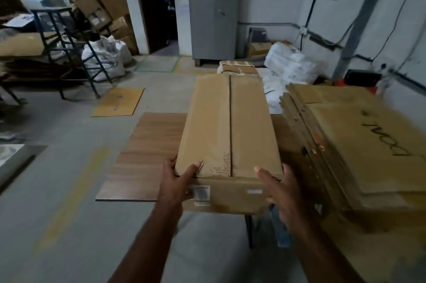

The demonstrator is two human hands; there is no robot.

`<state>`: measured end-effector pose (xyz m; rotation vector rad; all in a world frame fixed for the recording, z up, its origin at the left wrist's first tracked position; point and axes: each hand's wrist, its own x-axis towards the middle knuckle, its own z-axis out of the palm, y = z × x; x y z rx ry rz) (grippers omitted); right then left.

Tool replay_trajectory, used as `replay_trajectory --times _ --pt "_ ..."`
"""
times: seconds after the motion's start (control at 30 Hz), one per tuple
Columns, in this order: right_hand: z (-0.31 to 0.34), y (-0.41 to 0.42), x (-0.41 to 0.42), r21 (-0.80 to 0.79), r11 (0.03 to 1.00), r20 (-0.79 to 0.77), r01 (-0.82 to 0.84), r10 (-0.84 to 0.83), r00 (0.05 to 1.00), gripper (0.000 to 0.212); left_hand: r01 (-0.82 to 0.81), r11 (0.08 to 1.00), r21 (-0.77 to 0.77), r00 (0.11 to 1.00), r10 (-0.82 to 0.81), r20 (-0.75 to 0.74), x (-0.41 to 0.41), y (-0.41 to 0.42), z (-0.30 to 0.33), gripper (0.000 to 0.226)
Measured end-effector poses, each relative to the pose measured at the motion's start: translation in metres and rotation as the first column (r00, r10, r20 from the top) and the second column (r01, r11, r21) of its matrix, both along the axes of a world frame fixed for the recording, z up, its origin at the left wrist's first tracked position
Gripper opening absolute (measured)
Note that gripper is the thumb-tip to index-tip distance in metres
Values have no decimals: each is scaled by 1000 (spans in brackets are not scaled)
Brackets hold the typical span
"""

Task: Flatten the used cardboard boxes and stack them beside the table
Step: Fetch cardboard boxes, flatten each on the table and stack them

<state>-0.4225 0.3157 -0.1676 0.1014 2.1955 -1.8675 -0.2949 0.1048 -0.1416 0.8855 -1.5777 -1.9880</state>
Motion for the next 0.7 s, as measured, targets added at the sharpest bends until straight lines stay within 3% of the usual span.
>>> replay_trajectory --times 0.2,0.33,0.43,0.57,0.7 --pt "-36 -13 -64 75 995 89 -68 61 994 91 -23 999 47 998 20 65 -53 1 -39 49" --pt "-38 -34 -93 87 994 49 -70 66 997 75 -38 999 -35 992 41 116 -81 -16 -48 59" --pt "-33 -45 -112 117 989 53 -89 84 995 74 -22 999 -34 986 27 162 -99 -40 -68 60" --pt "-33 -48 -123 142 985 47 -102 96 994 73 20 999 -25 987 -16 160 -104 -43 -63 47" --pt "-29 -47 -115 156 984 57 -81 73 996 96 35 999 39 995 -39 94 -105 -44 -58 36"
